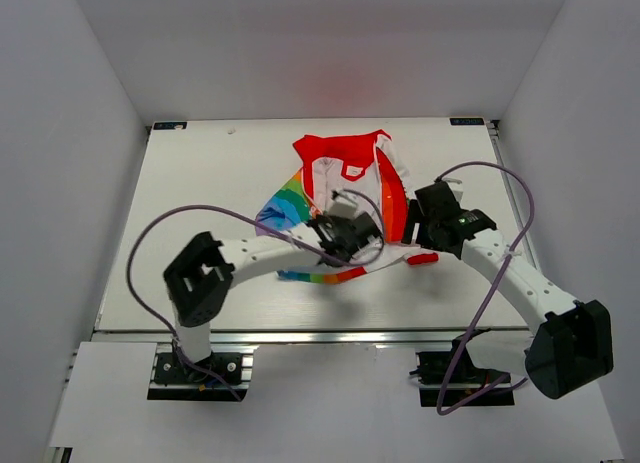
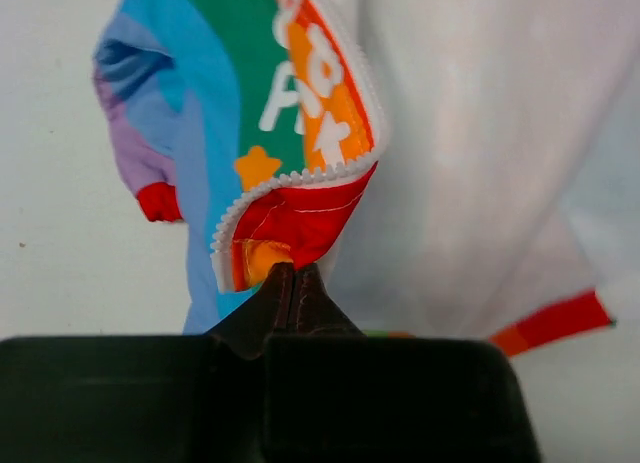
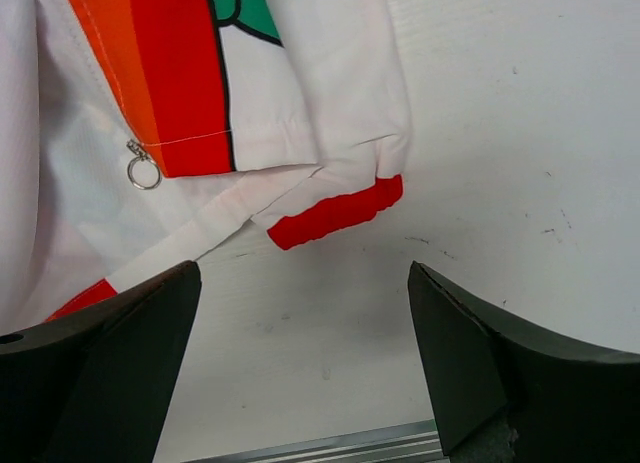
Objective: Zip up the jacket
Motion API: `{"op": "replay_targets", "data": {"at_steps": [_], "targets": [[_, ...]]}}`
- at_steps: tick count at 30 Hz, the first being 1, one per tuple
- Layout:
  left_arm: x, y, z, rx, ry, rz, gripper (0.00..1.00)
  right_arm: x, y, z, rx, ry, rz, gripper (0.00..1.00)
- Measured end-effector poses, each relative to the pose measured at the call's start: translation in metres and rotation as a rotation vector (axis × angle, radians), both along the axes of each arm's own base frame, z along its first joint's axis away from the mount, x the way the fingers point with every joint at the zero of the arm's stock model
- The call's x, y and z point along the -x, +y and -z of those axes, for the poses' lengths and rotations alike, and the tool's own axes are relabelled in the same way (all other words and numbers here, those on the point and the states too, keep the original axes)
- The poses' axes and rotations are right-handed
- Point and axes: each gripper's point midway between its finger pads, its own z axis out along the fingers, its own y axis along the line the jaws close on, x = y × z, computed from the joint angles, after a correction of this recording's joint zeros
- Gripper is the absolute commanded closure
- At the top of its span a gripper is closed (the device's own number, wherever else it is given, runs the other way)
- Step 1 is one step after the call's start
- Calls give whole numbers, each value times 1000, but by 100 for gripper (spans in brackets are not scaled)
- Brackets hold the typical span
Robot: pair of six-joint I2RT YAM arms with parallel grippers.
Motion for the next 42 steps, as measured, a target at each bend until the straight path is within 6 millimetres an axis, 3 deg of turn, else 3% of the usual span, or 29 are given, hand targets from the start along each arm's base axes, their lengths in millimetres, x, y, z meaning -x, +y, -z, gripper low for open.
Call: {"op": "replay_targets", "data": {"at_steps": [1,6,7,8,9,10,13,18,20,23,27,29,35,42], "targets": [[11,-10,7,-46,10,39,97,1,-3,-1,-4,-2,18,11],[65,-34,55,-264,101,198,52,9,-19,1,-42,-17,87,11],[74,-36,61,-285,119,221,38,10,-21,2,-49,-17,92,11],[80,-38,64,-291,134,240,31,12,-22,3,-55,-16,95,11],[85,-42,65,-284,147,257,14,13,-23,4,-63,-17,96,11],[89,-46,63,-265,156,273,2,14,-22,5,-68,-14,92,11],[93,-56,49,-167,160,298,2,16,-18,6,-85,-8,60,11],[93,-59,-7,41,97,295,2,10,-2,-5,-139,-55,-54,11],[93,-51,-31,149,68,282,2,10,5,-9,-161,-76,-103,11],[86,-23,-48,299,73,226,2,10,17,-13,-179,-88,-170,11],[56,31,-35,447,86,67,2,15,31,-5,-177,-56,-236,11],[57,39,-21,478,121,52,2,16,36,0,-173,-38,-250,12],[67,0,-5,563,214,173,2,8,40,20,-145,19,-273,20],[63,-14,23,542,275,187,2,-12,56,37,-97,55,-332,23]]}}
